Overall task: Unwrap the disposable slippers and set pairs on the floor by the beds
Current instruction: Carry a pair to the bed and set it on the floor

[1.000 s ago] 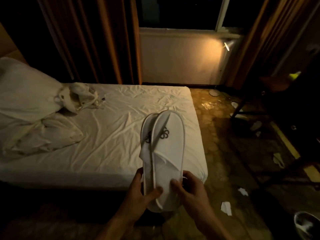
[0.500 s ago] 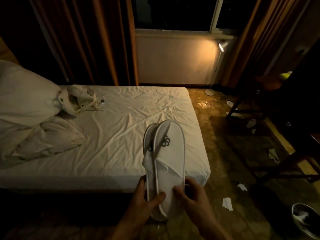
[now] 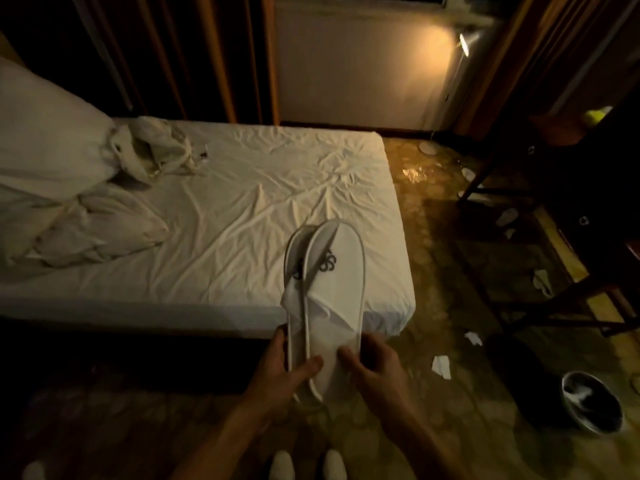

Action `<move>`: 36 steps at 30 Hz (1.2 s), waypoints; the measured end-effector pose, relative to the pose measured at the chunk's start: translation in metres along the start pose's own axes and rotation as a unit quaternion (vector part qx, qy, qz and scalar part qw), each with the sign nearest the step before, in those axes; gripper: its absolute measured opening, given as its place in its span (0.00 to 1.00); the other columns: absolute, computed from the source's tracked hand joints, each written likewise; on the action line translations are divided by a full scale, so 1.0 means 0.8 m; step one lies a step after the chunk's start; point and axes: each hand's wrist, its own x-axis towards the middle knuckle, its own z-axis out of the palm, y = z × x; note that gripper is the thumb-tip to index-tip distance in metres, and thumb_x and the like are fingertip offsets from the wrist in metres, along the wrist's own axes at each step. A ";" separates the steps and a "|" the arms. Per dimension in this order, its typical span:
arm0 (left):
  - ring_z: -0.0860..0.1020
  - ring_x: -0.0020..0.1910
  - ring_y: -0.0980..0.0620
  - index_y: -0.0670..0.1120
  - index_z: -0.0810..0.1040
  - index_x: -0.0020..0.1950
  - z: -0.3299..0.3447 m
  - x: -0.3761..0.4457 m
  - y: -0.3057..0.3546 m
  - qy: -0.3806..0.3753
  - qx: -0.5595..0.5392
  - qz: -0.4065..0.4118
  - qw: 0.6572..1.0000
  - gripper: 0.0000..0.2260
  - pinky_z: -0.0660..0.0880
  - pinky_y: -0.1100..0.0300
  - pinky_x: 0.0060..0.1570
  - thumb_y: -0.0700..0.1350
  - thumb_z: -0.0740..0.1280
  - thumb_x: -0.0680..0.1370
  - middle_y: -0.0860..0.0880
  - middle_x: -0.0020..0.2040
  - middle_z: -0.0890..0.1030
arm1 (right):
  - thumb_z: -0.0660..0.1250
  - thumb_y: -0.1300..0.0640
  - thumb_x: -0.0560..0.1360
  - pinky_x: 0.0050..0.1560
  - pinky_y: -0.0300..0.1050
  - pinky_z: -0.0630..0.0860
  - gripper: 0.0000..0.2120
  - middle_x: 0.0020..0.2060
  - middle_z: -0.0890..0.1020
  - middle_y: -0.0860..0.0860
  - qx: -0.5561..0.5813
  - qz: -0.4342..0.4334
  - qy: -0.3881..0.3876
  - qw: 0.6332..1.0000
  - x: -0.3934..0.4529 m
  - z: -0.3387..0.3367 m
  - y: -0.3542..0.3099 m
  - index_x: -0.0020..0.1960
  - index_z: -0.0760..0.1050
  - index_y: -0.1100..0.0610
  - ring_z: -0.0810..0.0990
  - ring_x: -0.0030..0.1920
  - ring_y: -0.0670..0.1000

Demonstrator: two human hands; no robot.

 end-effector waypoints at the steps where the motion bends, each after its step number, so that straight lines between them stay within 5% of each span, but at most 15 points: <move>1: 0.82 0.59 0.53 0.55 0.70 0.72 -0.001 -0.002 0.005 0.003 0.012 -0.001 1.000 0.37 0.80 0.52 0.59 0.48 0.81 0.66 0.52 0.62 0.83 | 0.72 0.56 0.77 0.41 0.34 0.82 0.09 0.51 0.86 0.46 -0.004 -0.005 0.000 1.000 0.002 0.000 -0.003 0.57 0.80 0.51 0.85 0.47 0.41; 4: 0.77 0.64 0.55 0.54 0.65 0.72 -0.008 0.006 0.010 -0.006 0.049 0.015 0.999 0.40 0.75 0.70 0.57 0.47 0.81 0.65 0.55 0.66 0.78 | 0.74 0.61 0.75 0.41 0.32 0.79 0.08 0.46 0.88 0.48 -0.025 -0.027 -0.003 0.999 0.017 0.000 -0.009 0.53 0.81 0.53 0.86 0.43 0.39; 7: 0.69 0.70 0.57 0.55 0.54 0.72 -0.029 0.075 -0.041 0.001 0.038 0.014 0.999 0.44 0.67 0.77 0.56 0.57 0.79 0.66 0.60 0.68 0.69 | 0.75 0.62 0.75 0.47 0.33 0.78 0.10 0.48 0.88 0.53 -0.044 -0.058 -0.020 0.997 0.030 0.006 -0.025 0.55 0.82 0.58 0.86 0.53 0.53; 8: 0.69 0.72 0.52 0.64 0.63 0.65 -0.042 0.104 -0.061 0.026 -0.013 0.039 0.999 0.35 0.68 0.78 0.54 0.61 0.78 0.64 0.54 0.68 0.72 | 0.75 0.62 0.74 0.47 0.32 0.77 0.09 0.49 0.88 0.55 -0.046 -0.061 -0.017 0.997 0.035 0.007 -0.028 0.54 0.82 0.58 0.85 0.54 0.56; 9: 0.71 0.72 0.48 0.39 0.47 0.73 -0.052 0.116 -0.059 0.005 -0.033 0.075 0.997 0.52 0.70 0.79 0.48 0.62 0.77 0.67 0.45 0.64 0.78 | 0.76 0.63 0.74 0.45 0.31 0.77 0.08 0.46 0.88 0.53 -0.034 -0.064 -0.007 0.997 0.038 0.009 -0.036 0.52 0.82 0.57 0.86 0.53 0.55; 10: 0.76 0.69 0.49 0.48 0.61 0.12 -0.065 0.119 -0.043 0.047 -0.010 0.099 0.994 0.35 0.71 0.79 0.43 0.52 0.75 0.74 0.45 0.55 0.83 | 0.77 0.63 0.73 0.43 0.29 0.77 0.09 0.43 0.88 0.51 -0.027 -0.068 0.001 0.997 0.040 0.010 -0.043 0.51 0.82 0.56 0.87 0.50 0.52; 11: 0.81 0.61 0.57 0.69 0.75 0.50 -0.052 0.091 0.000 0.022 0.038 0.087 0.995 0.23 0.73 0.78 0.41 0.40 0.75 0.74 0.53 0.50 0.85 | 0.77 0.62 0.72 0.42 0.29 0.78 0.09 0.40 0.89 0.49 -0.018 -0.071 0.003 0.997 0.039 0.011 -0.051 0.51 0.82 0.56 0.87 0.47 0.49; 12: 0.83 0.53 0.65 0.63 0.75 0.56 -0.035 0.069 0.046 0.010 0.072 0.083 0.994 0.25 0.75 0.76 0.42 0.35 0.76 0.72 0.59 0.48 0.85 | 0.77 0.62 0.72 0.42 0.31 0.79 0.10 0.39 0.89 0.48 -0.015 -0.074 0.001 0.997 0.040 0.012 -0.056 0.52 0.82 0.57 0.88 0.44 0.47; 14: 0.84 0.48 0.65 0.50 0.73 0.63 -0.014 0.024 0.077 -0.018 0.057 0.107 0.992 0.27 0.78 0.70 0.44 0.37 0.78 0.68 0.57 0.48 0.87 | 0.75 0.64 0.73 0.40 0.35 0.81 0.10 0.39 0.89 0.49 0.001 -0.080 0.002 0.997 0.039 0.012 -0.064 0.54 0.81 0.60 0.88 0.41 0.45; 21: 0.84 0.55 0.52 0.48 0.74 0.66 -0.018 0.014 0.109 -0.026 0.033 0.142 0.989 0.22 0.81 0.53 0.56 0.35 0.74 0.74 0.48 0.57 0.85 | 0.73 0.54 0.76 0.40 0.40 0.83 0.10 0.48 0.87 0.49 0.013 -0.096 -0.005 0.995 0.024 0.012 -0.083 0.56 0.80 0.52 0.87 0.43 0.43; 27: 0.83 0.57 0.55 0.52 0.72 0.69 -0.032 0.005 0.124 -0.060 0.053 0.146 0.986 0.25 0.80 0.59 0.56 0.36 0.73 0.76 0.51 0.61 0.83 | 0.76 0.47 0.68 0.52 0.50 0.84 0.26 0.55 0.85 0.49 0.026 -0.139 -0.007 0.990 0.028 -0.027 -0.143 0.63 0.77 0.53 0.86 0.51 0.48; 32: 0.83 0.58 0.55 0.52 0.72 0.70 -0.055 0.008 0.171 -0.167 0.103 0.128 0.972 0.27 0.80 0.62 0.52 0.33 0.72 0.75 0.51 0.61 0.84 | 0.75 0.49 0.70 0.54 0.55 0.84 0.21 0.55 0.86 0.53 0.068 -0.144 -0.089 0.983 0.042 -0.073 -0.235 0.62 0.76 0.52 0.86 0.54 0.54; 36: 0.83 0.58 0.48 0.55 0.77 0.68 -0.086 0.016 0.229 -0.133 0.007 0.142 0.981 0.33 0.81 0.52 0.55 0.51 0.82 0.65 0.51 0.60 0.85 | 0.73 0.57 0.75 0.59 0.61 0.81 0.17 0.58 0.84 0.56 0.139 -0.118 -0.073 0.981 0.048 -0.079 -0.238 0.62 0.75 0.50 0.84 0.58 0.59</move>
